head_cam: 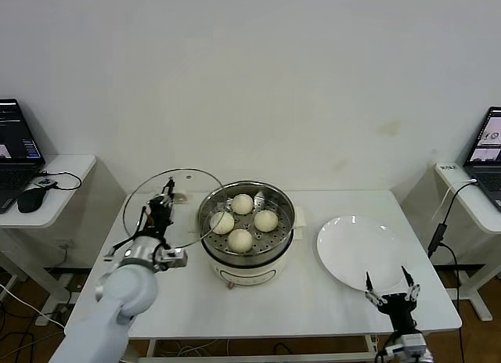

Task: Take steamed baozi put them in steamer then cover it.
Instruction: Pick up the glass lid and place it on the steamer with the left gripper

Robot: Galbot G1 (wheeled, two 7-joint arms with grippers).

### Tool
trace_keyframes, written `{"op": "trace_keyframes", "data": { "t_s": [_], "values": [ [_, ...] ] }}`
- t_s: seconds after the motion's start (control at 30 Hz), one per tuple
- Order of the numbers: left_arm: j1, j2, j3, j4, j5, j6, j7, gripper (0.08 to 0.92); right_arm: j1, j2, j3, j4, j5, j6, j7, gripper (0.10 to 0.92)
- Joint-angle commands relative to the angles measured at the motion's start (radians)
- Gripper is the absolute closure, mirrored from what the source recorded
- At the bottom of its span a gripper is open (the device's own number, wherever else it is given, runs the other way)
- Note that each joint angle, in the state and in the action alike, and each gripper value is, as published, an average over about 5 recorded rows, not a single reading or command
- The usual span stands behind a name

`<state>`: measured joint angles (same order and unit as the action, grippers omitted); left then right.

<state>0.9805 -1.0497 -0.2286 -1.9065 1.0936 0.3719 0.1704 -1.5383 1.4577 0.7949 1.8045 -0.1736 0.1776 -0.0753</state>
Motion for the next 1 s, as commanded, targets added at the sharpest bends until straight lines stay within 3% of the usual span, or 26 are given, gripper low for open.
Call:
{"op": "trace_keyframes", "data": {
  "t_s": [0.03, 0.4, 1.0],
  "values": [
    [-0.163, -0.122, 0.155, 0.049, 0.205, 0.1, 0.157, 0.871, 0.02, 0.064, -0.021, -0.041, -0.193, 0.013, 0.076, 0.203],
    [-0.174, -0.371, 0.181, 0.136, 0.377, 0.112, 0.222, 0.871, 0.036, 0.055, -0.021, -0.061, -0.167, 0.018, 0.074, 0.203],
    [-0.133, -0.514, 0.216, 0.2, 0.503, 0.106, 0.223, 0.871, 0.048, 0.041, -0.025, -0.076, -0.15, 0.02, 0.065, 0.203]
  ]
}}
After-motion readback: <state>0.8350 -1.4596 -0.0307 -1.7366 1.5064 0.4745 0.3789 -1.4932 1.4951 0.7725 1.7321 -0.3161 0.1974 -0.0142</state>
